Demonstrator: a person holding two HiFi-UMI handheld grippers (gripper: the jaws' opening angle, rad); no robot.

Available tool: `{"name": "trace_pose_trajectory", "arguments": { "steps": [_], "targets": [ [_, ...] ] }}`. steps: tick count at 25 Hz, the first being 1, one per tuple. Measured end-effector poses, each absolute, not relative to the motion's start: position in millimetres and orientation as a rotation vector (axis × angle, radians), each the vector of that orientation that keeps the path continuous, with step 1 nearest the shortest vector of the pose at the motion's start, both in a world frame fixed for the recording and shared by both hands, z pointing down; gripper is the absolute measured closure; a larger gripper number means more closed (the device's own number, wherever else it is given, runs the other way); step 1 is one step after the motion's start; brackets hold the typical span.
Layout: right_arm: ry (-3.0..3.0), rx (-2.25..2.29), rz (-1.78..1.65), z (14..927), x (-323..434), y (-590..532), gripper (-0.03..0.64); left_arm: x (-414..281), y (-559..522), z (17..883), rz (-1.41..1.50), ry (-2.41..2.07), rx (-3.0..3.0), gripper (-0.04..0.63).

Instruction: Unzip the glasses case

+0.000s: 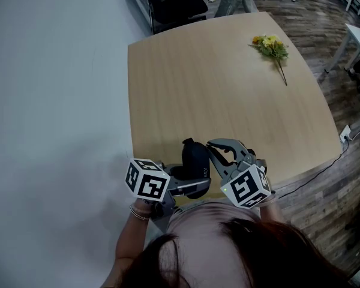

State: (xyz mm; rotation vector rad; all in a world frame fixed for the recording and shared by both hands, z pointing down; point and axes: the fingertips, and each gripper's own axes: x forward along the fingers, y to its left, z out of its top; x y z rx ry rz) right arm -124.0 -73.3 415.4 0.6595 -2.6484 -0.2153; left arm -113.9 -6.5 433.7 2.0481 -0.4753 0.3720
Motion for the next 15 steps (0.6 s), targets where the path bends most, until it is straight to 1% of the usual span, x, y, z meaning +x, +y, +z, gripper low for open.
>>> {"name": "trace_pose_trajectory", "arguments": {
  "steps": [8, 15],
  "targets": [
    [-2.597, 0.64, -0.27, 424.3, -121.3, -73.9, 0.598, -111.8, -2.5, 447.4, 0.469, -0.431, 2.026, 0.339],
    [-2.574, 0.63, -0.295, 429.2, -119.8, -74.0, 0.594, -110.2, 0.6, 453.8, 0.499, -0.383, 2.003, 0.34]
  ]
}}
